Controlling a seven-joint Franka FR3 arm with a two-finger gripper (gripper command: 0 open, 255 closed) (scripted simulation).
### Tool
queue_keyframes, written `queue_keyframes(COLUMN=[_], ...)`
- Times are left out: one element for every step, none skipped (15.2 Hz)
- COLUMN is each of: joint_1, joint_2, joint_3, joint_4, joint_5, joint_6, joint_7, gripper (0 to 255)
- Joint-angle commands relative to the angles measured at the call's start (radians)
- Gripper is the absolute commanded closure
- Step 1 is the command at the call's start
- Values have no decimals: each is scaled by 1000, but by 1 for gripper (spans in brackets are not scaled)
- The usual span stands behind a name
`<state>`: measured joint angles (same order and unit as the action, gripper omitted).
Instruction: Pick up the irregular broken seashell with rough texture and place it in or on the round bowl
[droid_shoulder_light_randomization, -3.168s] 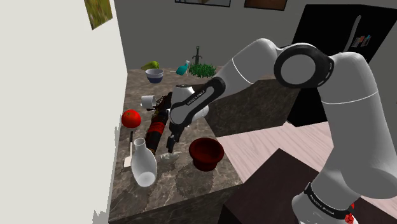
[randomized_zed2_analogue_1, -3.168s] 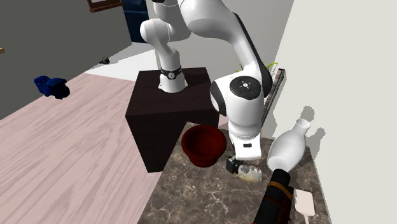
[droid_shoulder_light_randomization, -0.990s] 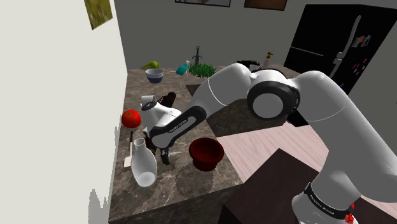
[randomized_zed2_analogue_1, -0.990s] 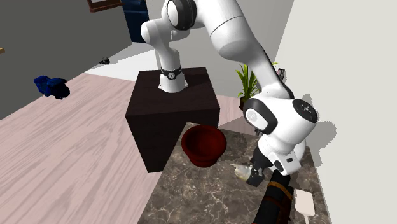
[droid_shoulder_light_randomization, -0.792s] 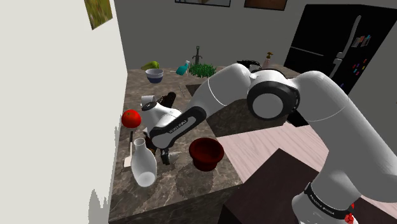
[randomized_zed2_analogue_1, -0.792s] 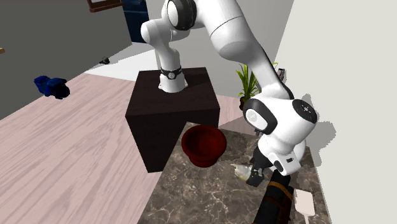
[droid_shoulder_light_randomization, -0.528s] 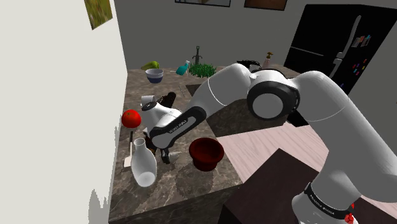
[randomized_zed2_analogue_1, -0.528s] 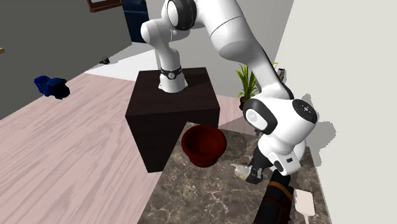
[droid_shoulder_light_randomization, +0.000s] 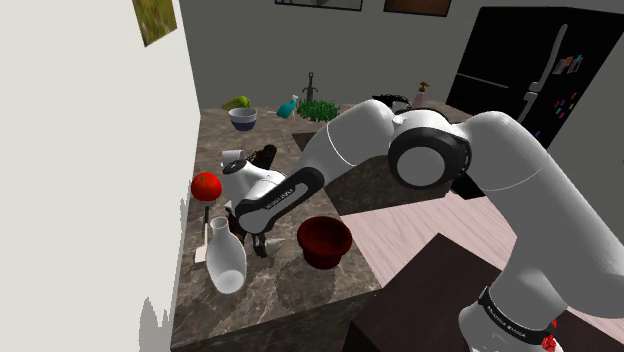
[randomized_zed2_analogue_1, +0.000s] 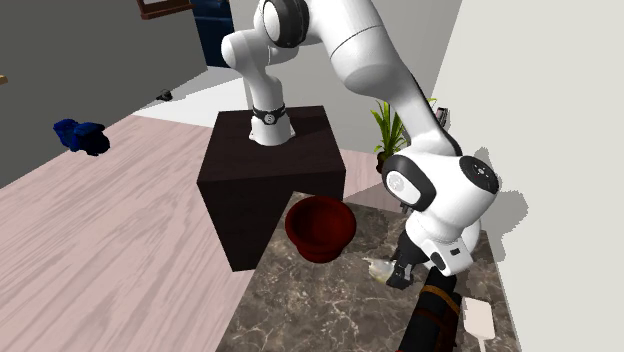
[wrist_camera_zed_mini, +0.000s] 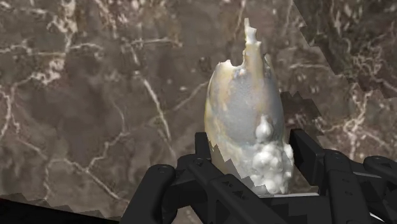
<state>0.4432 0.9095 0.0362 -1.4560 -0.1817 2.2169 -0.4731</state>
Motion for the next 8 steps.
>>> queue_keyframes(joint_1=[0,0,-1,-1,-2,-2,-2,-2], joint_2=[1,-10,-21,-31,-41,-51,-61,-71], joint_3=[0,0,1,2,2,3,3,4], joint_4=[0,-4,-8,-12,-15,-19,-21,-24], joint_5=[0,1,1,2,2,3,4,5], joint_6=[0,-7,-13,-20,-26,-33,-40,-47], joint_7=[0,-1,-2,-3,-4,-5,-6,-7], gripper=[255,255,255,255,255,255,255,255])
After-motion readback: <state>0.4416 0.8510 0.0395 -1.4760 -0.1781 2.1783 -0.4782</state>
